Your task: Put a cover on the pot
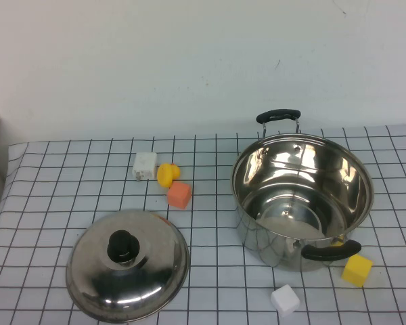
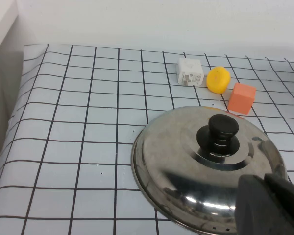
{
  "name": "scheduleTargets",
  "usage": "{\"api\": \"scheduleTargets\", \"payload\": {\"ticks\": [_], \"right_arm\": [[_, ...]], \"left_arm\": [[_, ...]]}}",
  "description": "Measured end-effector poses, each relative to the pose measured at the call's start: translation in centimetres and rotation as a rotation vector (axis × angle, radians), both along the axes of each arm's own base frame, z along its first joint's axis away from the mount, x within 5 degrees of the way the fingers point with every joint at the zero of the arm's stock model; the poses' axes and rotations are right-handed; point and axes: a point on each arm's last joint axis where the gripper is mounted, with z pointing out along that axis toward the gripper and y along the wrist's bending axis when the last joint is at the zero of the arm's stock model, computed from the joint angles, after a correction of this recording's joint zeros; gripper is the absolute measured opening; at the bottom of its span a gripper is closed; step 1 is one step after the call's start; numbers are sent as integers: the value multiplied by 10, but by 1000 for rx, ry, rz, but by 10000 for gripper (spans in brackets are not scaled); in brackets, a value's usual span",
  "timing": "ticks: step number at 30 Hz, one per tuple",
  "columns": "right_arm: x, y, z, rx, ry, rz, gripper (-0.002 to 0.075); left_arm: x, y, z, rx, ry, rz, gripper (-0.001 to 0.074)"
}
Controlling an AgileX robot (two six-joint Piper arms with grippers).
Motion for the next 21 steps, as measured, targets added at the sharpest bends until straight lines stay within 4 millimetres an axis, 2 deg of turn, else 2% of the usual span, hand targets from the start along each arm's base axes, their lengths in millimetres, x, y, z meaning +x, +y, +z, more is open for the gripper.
{"api": "scheduleTargets", "payload": {"ticks": [21], "right_arm": [[0,0,0,0,0,0,11]], "left_arm": [[0,0,0,-19,2,0,-1]]}}
